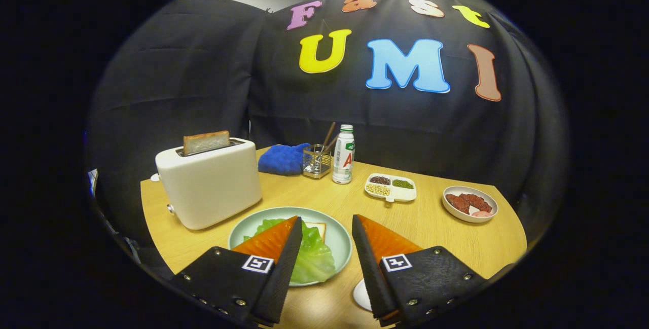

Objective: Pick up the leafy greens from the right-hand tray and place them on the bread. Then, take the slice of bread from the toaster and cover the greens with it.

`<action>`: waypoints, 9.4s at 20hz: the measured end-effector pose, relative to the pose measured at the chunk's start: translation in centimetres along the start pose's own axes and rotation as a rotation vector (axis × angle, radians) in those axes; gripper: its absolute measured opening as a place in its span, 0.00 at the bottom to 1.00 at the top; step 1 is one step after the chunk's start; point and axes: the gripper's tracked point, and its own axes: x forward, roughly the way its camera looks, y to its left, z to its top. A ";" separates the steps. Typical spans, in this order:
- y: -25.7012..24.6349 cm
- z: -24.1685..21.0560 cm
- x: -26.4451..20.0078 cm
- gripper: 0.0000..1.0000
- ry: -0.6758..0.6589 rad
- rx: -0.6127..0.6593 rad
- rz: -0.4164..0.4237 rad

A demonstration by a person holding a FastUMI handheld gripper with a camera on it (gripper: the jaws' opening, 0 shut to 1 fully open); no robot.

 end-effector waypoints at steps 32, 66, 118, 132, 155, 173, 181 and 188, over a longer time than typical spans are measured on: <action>22.7 8.6 3.9 0.63 -0.128 0.086 -0.082; 25.7 10.9 13.5 0.16 -0.063 0.196 -0.308; 6.7 1.6 2.7 0.06 -0.071 0.440 -0.161; 2.4 -4.1 4.5 0.09 -0.008 0.563 -0.139; -9.6 -2.5 0.1 0.30 -0.096 0.318 -0.360; -24.3 1.3 -8.1 0.30 -0.229 0.178 -0.408; -32.2 0.0 -12.6 0.30 -0.261 0.104 -0.506; -40.9 -2.9 -17.0 0.30 -0.264 0.016 -0.611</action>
